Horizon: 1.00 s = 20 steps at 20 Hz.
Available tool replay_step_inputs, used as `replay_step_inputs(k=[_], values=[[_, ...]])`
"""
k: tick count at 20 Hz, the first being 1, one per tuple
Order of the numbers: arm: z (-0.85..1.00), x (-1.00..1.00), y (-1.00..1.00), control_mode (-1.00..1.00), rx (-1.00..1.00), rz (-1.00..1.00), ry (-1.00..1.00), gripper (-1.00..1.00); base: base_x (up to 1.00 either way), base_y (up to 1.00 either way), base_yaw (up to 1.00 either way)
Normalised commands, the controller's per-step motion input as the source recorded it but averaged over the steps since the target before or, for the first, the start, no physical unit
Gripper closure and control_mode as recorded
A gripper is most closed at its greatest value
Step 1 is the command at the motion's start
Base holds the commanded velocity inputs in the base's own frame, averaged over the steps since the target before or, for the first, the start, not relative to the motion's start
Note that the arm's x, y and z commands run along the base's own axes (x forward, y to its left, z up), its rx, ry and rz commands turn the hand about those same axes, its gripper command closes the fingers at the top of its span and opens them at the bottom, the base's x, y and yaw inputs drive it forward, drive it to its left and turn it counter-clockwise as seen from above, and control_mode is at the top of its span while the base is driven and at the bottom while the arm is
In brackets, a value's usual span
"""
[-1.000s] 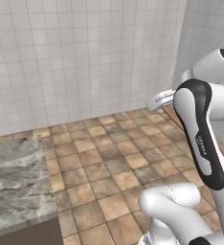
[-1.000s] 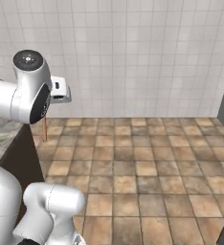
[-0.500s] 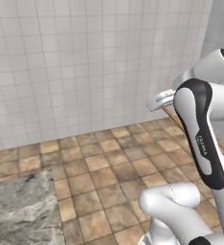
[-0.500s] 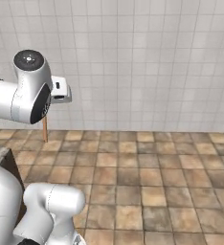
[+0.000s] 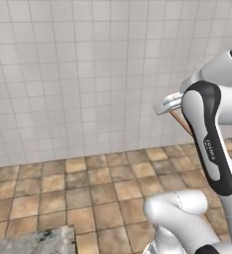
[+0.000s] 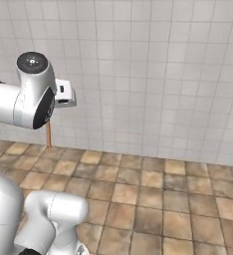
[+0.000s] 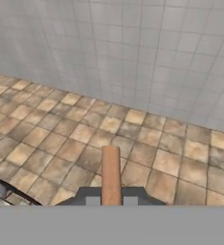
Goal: Take a straw from the drawer in front and place it inside the glass cup on the dining counter.
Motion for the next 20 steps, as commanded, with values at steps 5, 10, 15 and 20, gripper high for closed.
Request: replay_step_inputs(k=[5, 10, 15, 20], values=[[0.0, 0.0, 0.0, 1.0, 0.0, 0.0, 0.0, 1.0, 1.0, 0.0, 0.48], [0.0, 0.0, 0.0, 1.0, 0.0, 0.0, 0.0, 1.0, 1.0, 0.0, 0.55], [0.0, 0.0, 0.0, 1.0, 0.0, 0.0, 0.0, 1.0, 1.0, 0.0, 0.6], [0.0, 0.0, 0.0, 1.0, 0.0, 0.0, 0.0, 1.0, 1.0, 0.0, 0.62]])
